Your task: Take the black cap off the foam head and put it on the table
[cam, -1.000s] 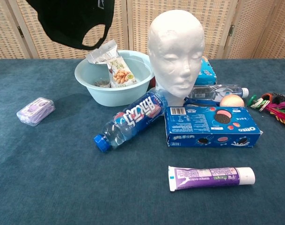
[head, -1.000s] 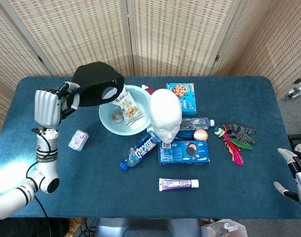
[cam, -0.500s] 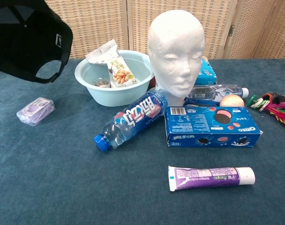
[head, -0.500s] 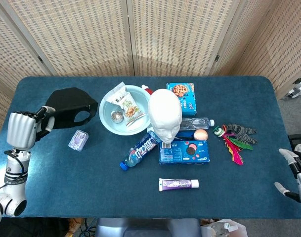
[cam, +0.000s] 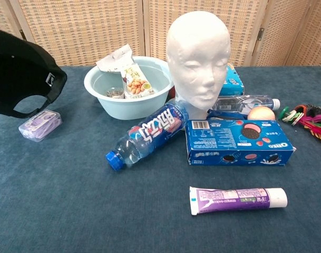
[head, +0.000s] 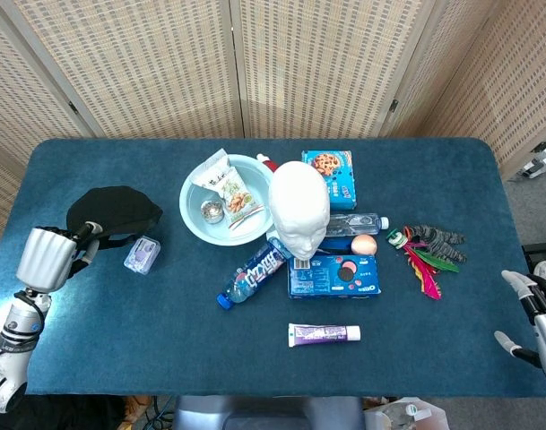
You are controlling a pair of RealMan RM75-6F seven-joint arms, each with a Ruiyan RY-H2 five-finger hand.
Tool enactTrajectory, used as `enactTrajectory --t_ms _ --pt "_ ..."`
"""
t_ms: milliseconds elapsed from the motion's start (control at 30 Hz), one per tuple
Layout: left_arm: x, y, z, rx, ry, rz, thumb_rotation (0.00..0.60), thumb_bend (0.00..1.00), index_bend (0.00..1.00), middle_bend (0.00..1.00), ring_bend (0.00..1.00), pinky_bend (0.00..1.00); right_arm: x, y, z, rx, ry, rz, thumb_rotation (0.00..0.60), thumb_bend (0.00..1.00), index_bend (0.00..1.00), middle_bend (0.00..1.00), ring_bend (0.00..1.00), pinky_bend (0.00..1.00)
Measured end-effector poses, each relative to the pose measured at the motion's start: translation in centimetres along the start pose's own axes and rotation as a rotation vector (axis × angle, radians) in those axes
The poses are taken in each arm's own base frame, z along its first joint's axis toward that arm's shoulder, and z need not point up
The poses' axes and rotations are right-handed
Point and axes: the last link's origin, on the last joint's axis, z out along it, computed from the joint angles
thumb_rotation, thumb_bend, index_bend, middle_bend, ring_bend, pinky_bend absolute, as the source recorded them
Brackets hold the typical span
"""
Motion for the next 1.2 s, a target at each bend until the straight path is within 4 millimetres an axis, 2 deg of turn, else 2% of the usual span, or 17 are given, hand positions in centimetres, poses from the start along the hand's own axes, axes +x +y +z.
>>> enactTrajectory --t_ms 333,733,933,1100,1200 --pt "-3.8 2.7 -2.1 -0.072 -0.115 -0.008 0.6 0.53 0.65 0.98 1.0 1.0 0.1 0.0 -0.1 -0.006 -0.001 -0.002 0.6 0.1 0.16 0.22 0.16 0.22" --pt "-7.0 6.5 -3.2 -0.036 -0.197 -0.042 0.6 0.52 0.64 0.98 1.0 1.0 -0.2 0.1 -0.1 -0.01 -0.006 0.002 0.6 0.1 0.16 0.22 0.16 0.22" --pt "-8.3 8.5 -3.6 -0.039 -0.25 -0.046 0.6 0.5 0.61 0.97 1.0 1.0 -0.3 0.3 -0.2 -0.017 -0.006 0.005 0.6 0.1 0.16 0.22 0.16 0.22" --pt "-8.9 9.0 -4.0 -0.032 -0.293 -0.016 0.6 0.35 0.51 0.93 1.0 1.0 -0.2 0.6 -0.3 -0.021 -0.005 0.005 0.6 0.1 0.16 0.22 0.16 0.22" --pt "-9.0 9.2 -4.4 -0.015 -0.322 0.005 0.6 0.25 0.4 0.89 0.98 1.0 -0.3 0.6 -0.2 -0.021 -0.007 0.005 0.6 0.1 0.16 0.22 0.16 0.22"
